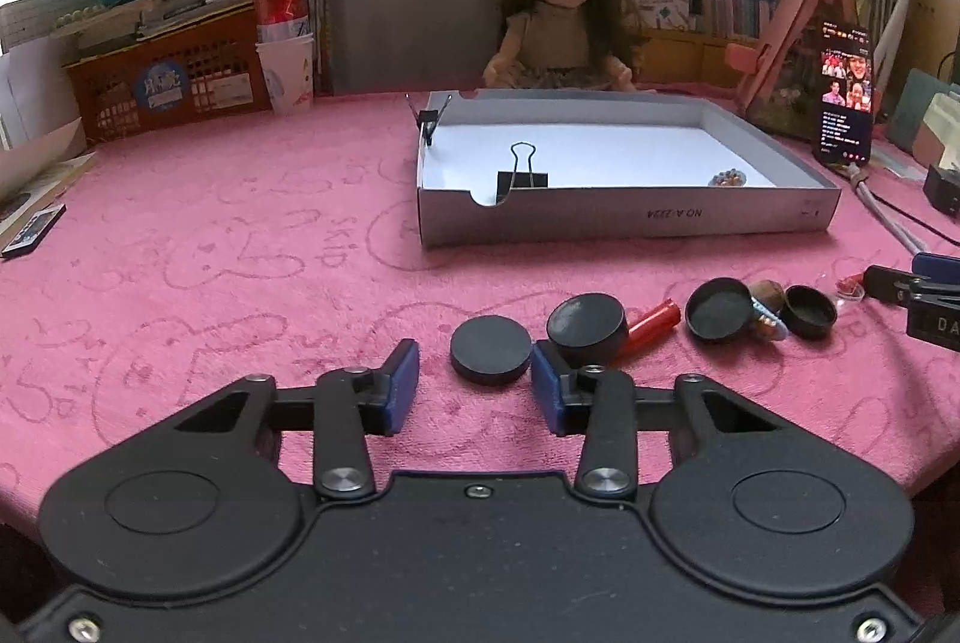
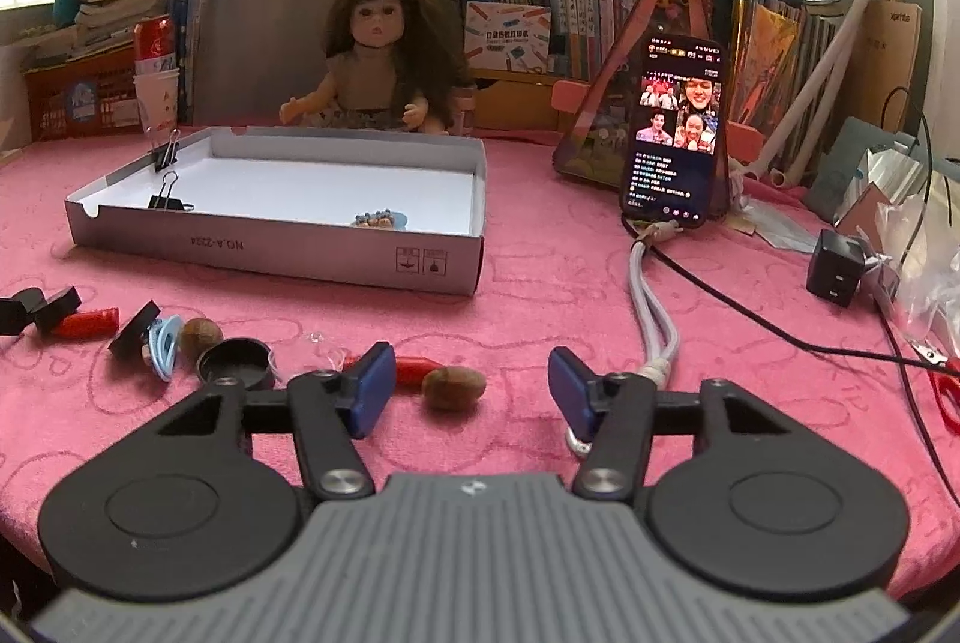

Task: Organize rigid objects
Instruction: 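Grasp the black round puck with the left tool while the right tool grasps the walnut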

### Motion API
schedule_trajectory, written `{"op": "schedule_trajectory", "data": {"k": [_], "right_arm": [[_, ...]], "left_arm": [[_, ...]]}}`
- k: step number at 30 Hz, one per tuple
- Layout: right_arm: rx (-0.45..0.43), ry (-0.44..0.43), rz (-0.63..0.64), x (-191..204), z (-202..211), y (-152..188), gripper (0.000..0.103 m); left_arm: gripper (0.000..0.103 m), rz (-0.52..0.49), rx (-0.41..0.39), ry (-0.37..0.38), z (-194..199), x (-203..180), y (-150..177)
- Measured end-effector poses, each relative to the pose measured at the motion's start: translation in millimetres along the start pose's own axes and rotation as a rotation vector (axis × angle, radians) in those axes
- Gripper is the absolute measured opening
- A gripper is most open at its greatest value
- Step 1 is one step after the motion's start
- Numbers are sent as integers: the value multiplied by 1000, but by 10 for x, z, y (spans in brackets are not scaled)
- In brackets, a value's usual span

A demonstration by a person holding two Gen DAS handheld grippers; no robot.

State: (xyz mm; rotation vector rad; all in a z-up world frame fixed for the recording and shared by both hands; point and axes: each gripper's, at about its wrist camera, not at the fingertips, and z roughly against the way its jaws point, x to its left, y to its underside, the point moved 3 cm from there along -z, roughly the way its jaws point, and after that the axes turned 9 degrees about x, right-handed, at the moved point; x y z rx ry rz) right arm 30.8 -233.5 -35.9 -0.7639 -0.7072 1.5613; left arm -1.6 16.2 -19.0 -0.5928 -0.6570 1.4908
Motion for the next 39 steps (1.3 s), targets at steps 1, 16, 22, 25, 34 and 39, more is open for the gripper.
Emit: {"op": "schedule_trajectory", "data": {"k": [1,16,22,25,34,39], "right_arm": [[4,0,2,3,-8,10,62],[5,-30,-16,-27,-52,77,67],[-2,-34,-16,-34,-62,79,67],[-7,-32,-21,-30,-56,91,67],[-19,-42,-5,50,-28,97,39],[6,-54,25,129,-24,52,28]], "left_arm": [[34,3,-1,3,-13,-2,1],[34,-1,-38,-8,-157,-27,-58],[35,11,-50,-13,-187,-24,-59],[35,12,-55,-18,-194,-32,-56],[30,1,-66,-32,-174,-68,-39],[29,16,-50,-29,-168,-46,-75]]}}
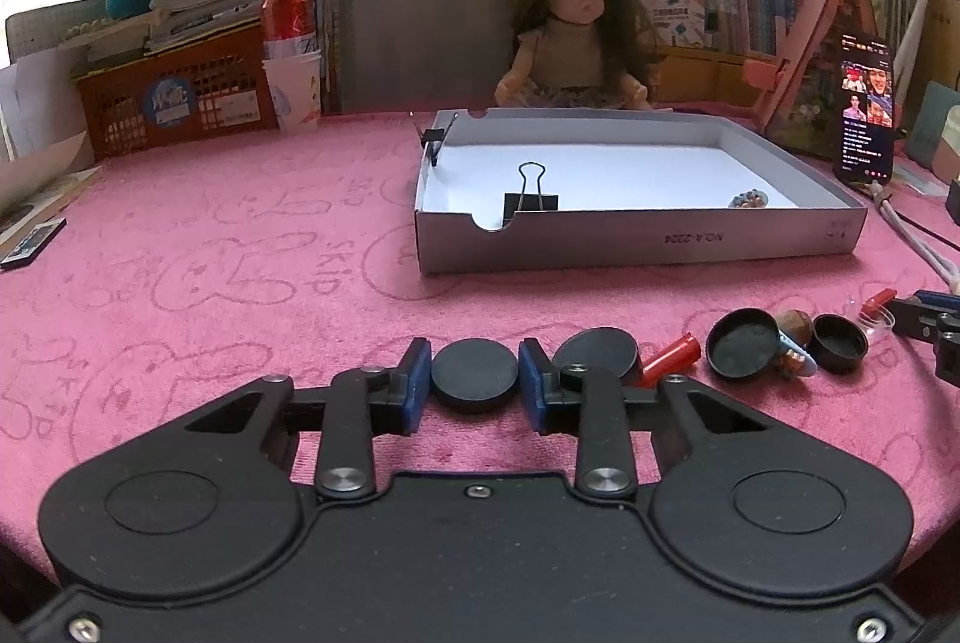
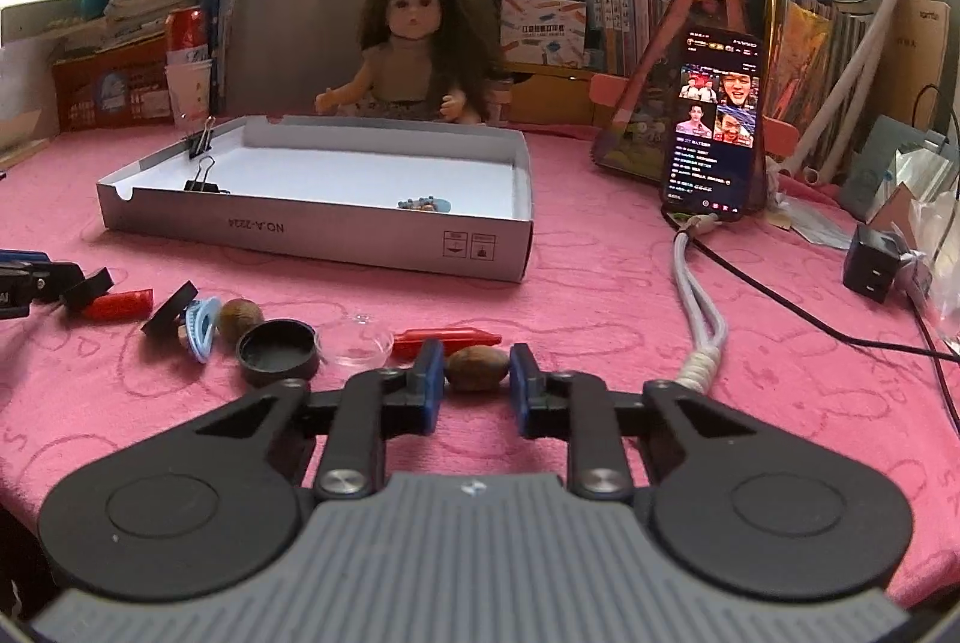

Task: Organize rigid objects
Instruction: 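Grasp the black round puck with the left tool while the right tool grasps the walnut, then carry the puck and walnut over the white tray and open both tools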

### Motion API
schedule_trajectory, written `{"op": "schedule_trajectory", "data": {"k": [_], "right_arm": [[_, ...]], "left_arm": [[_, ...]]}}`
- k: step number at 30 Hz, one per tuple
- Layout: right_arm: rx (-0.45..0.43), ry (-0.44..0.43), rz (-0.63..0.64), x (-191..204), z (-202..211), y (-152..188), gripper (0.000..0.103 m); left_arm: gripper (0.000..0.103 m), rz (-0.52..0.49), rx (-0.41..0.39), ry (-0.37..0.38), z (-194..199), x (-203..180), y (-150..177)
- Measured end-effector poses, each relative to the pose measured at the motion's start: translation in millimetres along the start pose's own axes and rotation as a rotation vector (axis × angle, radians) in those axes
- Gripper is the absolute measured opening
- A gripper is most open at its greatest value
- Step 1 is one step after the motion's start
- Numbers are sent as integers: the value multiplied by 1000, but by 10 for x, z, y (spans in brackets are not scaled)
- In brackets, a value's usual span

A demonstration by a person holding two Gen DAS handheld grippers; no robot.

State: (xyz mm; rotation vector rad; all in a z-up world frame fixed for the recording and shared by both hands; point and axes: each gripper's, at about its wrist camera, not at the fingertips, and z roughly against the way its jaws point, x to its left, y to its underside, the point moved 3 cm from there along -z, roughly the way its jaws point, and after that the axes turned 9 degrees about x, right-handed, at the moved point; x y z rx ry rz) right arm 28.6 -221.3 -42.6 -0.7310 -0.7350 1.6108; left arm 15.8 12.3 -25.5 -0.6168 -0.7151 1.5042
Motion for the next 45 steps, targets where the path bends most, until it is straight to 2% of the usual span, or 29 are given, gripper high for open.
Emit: {"op": "schedule_trajectory", "data": {"k": [8,18,29,39,45], "right_arm": [[28,-26,-80,-95,-2,-82,27],[-18,-38,-89,-67,74,-226,27],[-36,-96,-111,44,37,-351,27],[-41,-123,-130,105,-60,-547,27],[-35,-134,-146,111,-188,-720,27]], "left_arm": [[29,35,28,26,40,39,-47],[29,30,-14,34,165,-9,-167],[29,19,-46,72,203,-170,-309],[30,12,-104,92,151,-248,-611],[29,18,-110,102,-6,-240,-874]]}}
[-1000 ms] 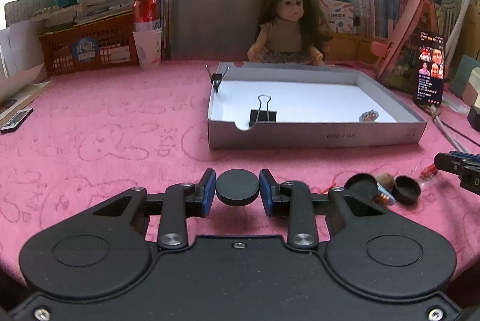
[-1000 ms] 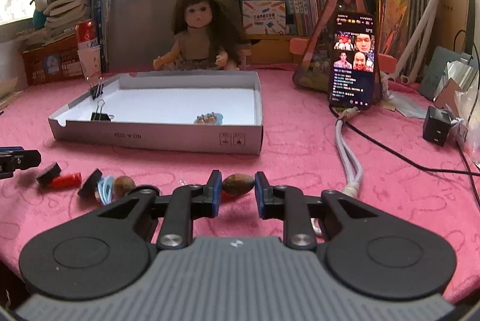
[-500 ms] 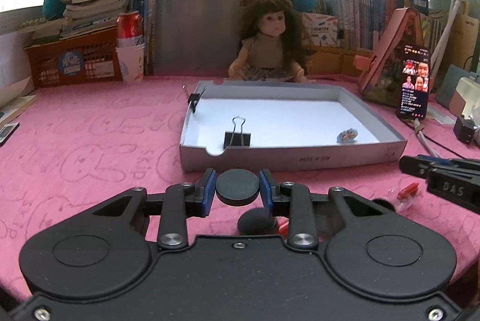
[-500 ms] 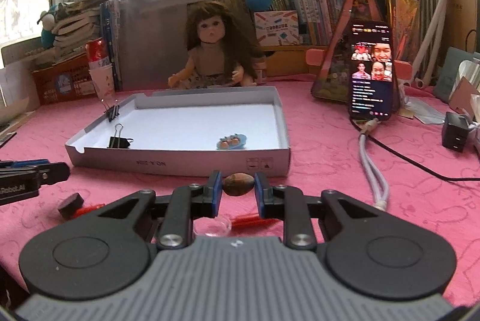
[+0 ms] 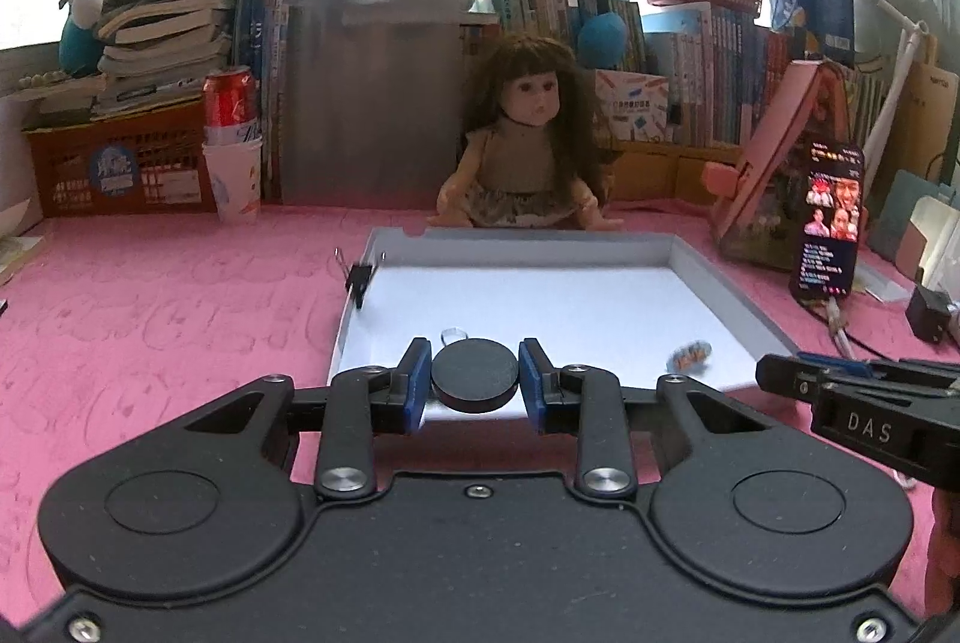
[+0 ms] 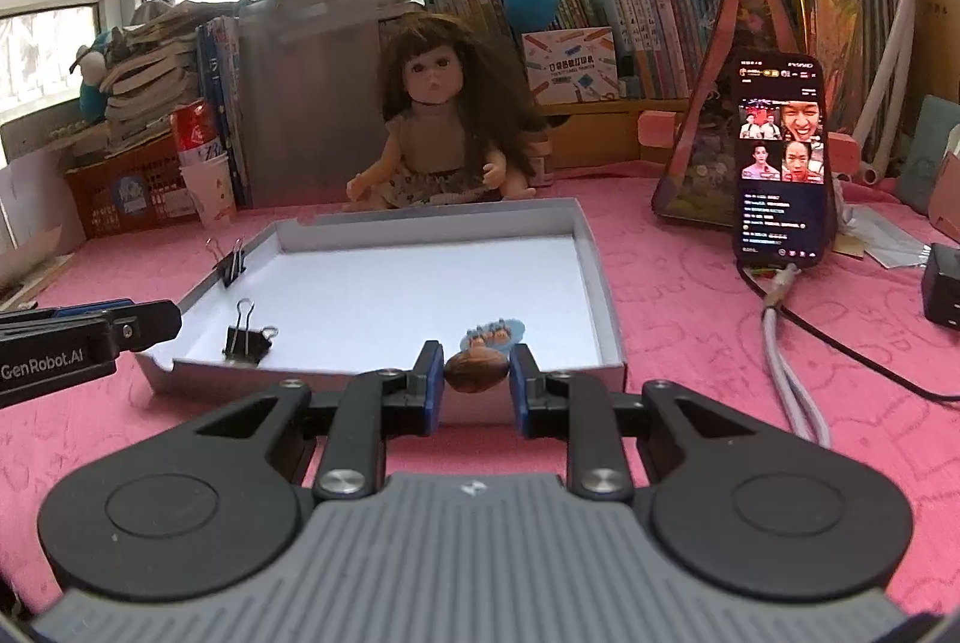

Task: Organize rigid objects
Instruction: 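Carry the puck and walnut over the white tray and open both tools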

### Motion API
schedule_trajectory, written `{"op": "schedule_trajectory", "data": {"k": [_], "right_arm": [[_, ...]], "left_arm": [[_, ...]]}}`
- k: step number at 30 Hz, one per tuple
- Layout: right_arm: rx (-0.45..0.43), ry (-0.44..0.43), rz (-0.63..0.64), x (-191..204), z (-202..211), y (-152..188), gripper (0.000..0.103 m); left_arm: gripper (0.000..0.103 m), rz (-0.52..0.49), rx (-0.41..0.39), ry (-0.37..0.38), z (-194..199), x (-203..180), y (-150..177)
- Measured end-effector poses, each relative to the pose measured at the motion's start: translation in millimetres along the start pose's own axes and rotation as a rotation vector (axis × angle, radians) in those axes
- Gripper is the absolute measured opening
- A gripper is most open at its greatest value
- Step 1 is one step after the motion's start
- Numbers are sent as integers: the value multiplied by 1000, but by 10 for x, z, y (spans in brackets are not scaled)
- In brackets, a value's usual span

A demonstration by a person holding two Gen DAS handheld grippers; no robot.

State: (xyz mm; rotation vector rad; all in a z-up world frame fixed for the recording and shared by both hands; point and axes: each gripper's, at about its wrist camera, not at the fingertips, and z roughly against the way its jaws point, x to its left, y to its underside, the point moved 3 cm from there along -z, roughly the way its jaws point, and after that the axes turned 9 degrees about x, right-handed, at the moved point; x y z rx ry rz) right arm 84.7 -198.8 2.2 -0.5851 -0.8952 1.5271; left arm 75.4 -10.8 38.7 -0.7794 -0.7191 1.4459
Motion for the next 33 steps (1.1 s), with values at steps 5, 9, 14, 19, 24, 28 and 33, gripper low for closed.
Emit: {"op": "schedule_trajectory", "data": {"k": [5,9,14,19,24,28,33], "right_arm": [[27,-4,-23,-34,-174,-155,27],[65,-11,-44,-74,-353,-306,27],[142,-17,-100,-155,-644,-485,27],[183,12,-103,-200,-887,-608,27],[202,34,-70,-166,-1012,-637,27],[218,39,-62,-150,-1081,-627,28],[229,47,-52,-145,-1135,-618,28]], "left_arm": [[29,6,14,8,-231,60,-258],[29,7,59,10,-472,134,-420],[29,9,113,-22,-803,214,-569],[29,2,145,-52,-1042,265,-614],[30,9,177,-67,-1215,290,-596],[30,7,196,-71,-1306,296,-570],[30,3,210,-77,-1382,286,-545]]}}
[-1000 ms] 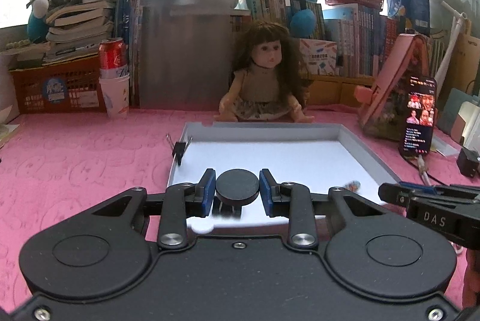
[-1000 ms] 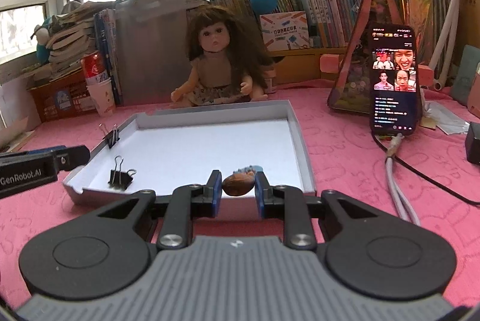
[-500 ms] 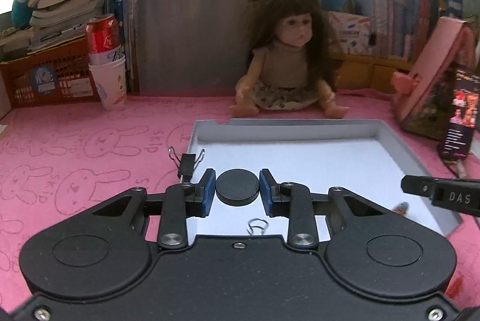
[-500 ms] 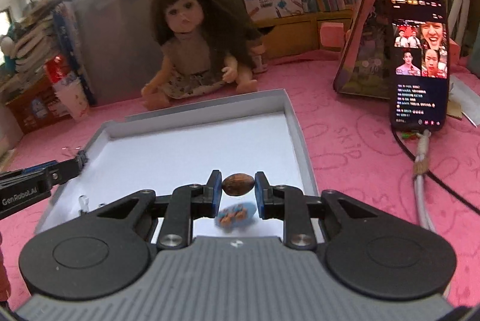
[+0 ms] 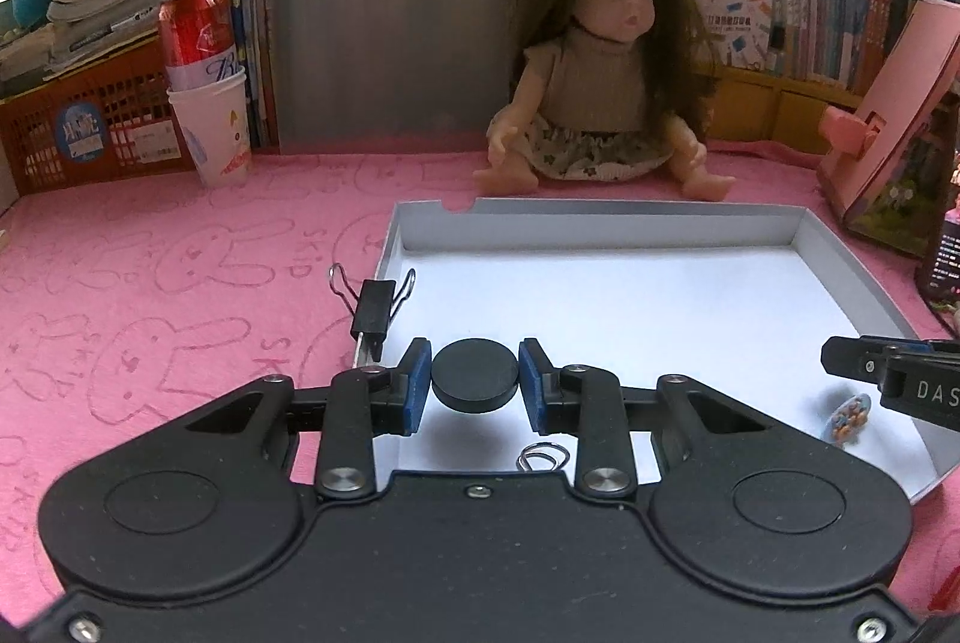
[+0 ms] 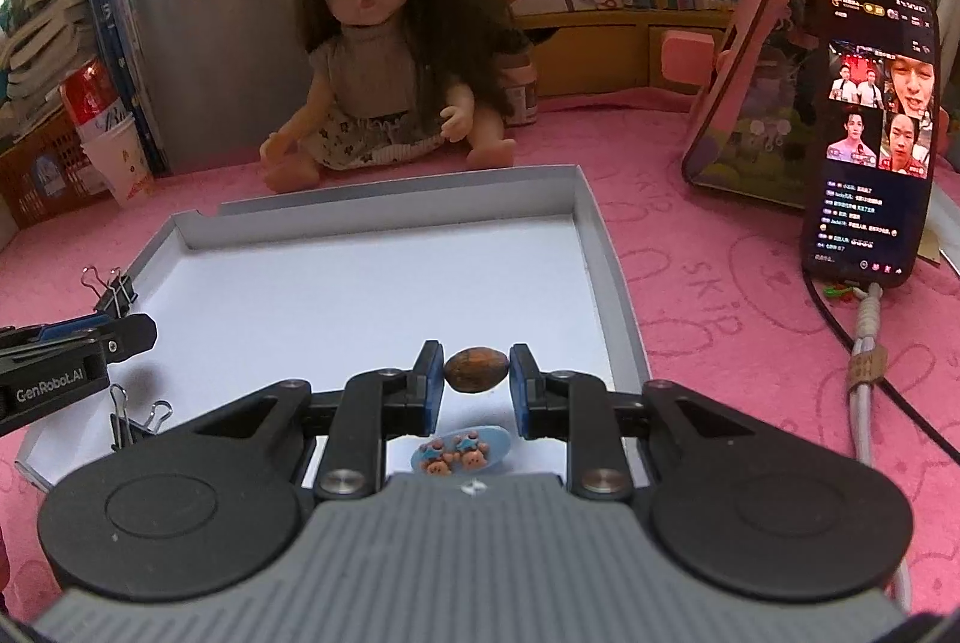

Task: Organize rigid objects
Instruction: 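Carry the puck and walnut over the white tray and open both tools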

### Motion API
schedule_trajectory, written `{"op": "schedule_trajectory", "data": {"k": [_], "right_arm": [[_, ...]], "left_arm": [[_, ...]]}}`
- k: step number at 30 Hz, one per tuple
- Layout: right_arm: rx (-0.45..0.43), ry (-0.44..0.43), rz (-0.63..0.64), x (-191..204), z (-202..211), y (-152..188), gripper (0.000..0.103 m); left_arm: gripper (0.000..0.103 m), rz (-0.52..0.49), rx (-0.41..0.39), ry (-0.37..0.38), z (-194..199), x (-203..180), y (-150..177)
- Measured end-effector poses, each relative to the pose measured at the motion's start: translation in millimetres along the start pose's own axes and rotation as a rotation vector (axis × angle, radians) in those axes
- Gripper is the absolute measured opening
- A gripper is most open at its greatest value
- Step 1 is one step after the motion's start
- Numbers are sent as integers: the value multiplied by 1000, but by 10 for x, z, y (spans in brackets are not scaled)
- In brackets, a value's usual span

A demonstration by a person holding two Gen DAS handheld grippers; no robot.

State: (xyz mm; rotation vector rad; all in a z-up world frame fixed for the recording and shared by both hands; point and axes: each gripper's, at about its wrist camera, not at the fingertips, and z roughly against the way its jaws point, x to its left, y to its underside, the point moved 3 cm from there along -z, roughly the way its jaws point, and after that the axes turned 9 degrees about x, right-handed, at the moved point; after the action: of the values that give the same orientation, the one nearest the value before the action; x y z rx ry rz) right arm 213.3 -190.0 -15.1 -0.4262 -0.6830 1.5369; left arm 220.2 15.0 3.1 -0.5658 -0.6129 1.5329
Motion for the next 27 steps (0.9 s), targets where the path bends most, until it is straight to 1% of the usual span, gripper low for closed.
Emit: {"op": "schedule_trajectory", "data": {"k": [18,27], "right_arm": [[41,17,6,12,-108,2,28],[39,24,14,13,-126,-1,28]], "left_arm": [[30,-9,31,-3,-128,-34,31],[30,-8,44,-4,-184,-25,63]]}}
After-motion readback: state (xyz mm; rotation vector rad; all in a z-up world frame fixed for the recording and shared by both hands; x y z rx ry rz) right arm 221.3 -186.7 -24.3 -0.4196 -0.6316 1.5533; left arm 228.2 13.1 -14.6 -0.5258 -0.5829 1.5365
